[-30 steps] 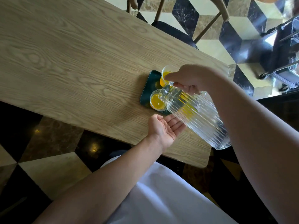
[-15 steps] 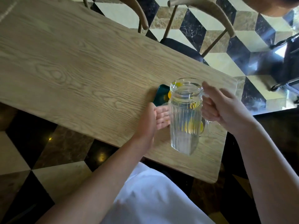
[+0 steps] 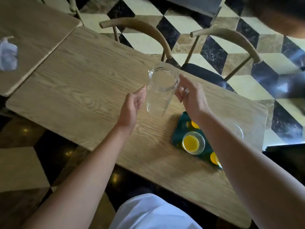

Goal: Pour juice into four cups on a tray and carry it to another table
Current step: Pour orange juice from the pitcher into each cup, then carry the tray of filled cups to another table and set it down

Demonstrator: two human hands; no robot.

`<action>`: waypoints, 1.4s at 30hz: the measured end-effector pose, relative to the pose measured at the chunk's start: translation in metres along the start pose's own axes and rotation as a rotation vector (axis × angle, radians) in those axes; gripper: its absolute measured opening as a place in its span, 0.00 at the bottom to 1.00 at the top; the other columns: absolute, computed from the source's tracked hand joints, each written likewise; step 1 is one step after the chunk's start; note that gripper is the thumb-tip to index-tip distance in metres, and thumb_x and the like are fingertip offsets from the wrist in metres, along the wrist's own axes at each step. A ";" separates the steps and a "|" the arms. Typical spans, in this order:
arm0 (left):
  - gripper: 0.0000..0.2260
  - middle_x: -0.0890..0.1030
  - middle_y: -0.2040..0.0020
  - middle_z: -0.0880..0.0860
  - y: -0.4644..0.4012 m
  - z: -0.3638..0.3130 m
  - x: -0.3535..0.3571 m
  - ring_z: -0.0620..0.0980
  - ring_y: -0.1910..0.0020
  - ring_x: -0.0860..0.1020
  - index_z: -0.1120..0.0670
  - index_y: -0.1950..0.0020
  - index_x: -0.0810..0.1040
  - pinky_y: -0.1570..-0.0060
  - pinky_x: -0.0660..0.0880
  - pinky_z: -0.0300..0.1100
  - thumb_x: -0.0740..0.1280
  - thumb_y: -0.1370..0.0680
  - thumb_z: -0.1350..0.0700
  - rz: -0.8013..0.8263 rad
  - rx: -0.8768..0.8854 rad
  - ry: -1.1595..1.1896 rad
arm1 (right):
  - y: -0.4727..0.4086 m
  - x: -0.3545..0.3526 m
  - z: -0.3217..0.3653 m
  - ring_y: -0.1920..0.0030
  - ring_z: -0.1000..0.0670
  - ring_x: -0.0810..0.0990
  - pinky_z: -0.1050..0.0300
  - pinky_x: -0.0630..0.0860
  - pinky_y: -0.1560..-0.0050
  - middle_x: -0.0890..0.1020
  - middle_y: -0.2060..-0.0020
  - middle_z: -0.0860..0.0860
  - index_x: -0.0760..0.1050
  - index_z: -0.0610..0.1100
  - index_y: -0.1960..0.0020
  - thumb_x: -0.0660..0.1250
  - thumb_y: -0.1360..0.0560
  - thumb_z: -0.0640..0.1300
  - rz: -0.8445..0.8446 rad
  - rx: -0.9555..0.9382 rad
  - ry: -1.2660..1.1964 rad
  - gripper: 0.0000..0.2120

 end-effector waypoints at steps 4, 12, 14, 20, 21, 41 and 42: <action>0.23 0.69 0.25 0.61 -0.024 0.019 -0.009 0.57 0.24 0.63 0.60 0.29 0.71 0.29 0.64 0.41 0.52 0.20 0.53 0.012 -0.046 -0.010 | -0.020 0.010 -0.029 0.73 0.52 0.63 0.55 0.61 0.66 0.66 0.78 0.54 0.65 0.51 0.76 0.59 0.17 0.47 -0.135 0.040 -0.100 0.27; 0.21 0.71 0.27 0.62 -0.037 0.050 -0.023 0.56 0.24 0.66 0.64 0.27 0.68 0.34 0.68 0.36 0.46 0.16 0.62 -0.017 -0.078 -0.004 | -0.033 0.012 -0.067 0.72 0.50 0.62 0.56 0.63 0.67 0.66 0.80 0.50 0.65 0.45 0.76 0.61 0.24 0.44 -0.211 0.086 -0.096 0.21; 0.19 0.71 0.27 0.63 -0.038 0.054 -0.025 0.58 0.24 0.66 0.60 0.29 0.70 0.39 0.71 0.34 0.48 0.16 0.60 -0.030 -0.074 0.012 | -0.033 0.013 -0.072 0.73 0.50 0.62 0.59 0.64 0.68 0.66 0.80 0.48 0.64 0.43 0.75 0.61 0.25 0.45 -0.213 0.081 -0.076 0.21; 0.17 0.67 0.26 0.68 -0.039 0.052 -0.024 0.60 0.24 0.64 0.58 0.33 0.74 0.42 0.71 0.33 0.52 0.17 0.60 -0.034 -0.081 0.119 | -0.036 0.016 -0.075 0.73 0.51 0.62 0.61 0.65 0.67 0.66 0.81 0.48 0.65 0.34 0.74 0.59 0.23 0.41 -0.180 0.055 -0.060 0.22; 0.16 0.67 0.26 0.67 -0.040 0.052 -0.024 0.60 0.24 0.64 0.57 0.34 0.75 0.41 0.71 0.33 0.54 0.18 0.58 -0.029 -0.076 0.117 | -0.037 0.016 -0.075 0.73 0.51 0.62 0.62 0.65 0.67 0.66 0.81 0.49 0.65 0.36 0.75 0.59 0.22 0.41 -0.173 0.052 -0.061 0.23; 0.19 0.83 0.40 0.55 -0.004 -0.060 0.011 0.46 0.41 0.81 0.60 0.35 0.79 0.38 0.76 0.41 0.59 0.24 0.61 -0.365 0.442 -0.355 | -0.031 -0.036 -0.011 0.51 0.43 0.81 0.38 0.78 0.46 0.82 0.55 0.45 0.75 0.53 0.59 0.60 0.21 0.53 -0.226 -0.128 0.368 0.10; 0.17 0.84 0.42 0.55 0.003 -0.073 0.020 0.47 0.43 0.81 0.60 0.38 0.80 0.40 0.77 0.44 0.59 0.24 0.62 -0.370 0.484 -0.333 | -0.027 -0.042 -0.001 0.52 0.44 0.81 0.39 0.79 0.48 0.81 0.54 0.44 0.74 0.52 0.58 0.61 0.21 0.52 -0.247 -0.144 0.353 0.09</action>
Point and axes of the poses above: each hand's wrist, its own y-axis away from the middle knuckle, its own x-axis out of the palm, z = x × y, the point moved 7 cm from there along -y, towards the middle knuckle
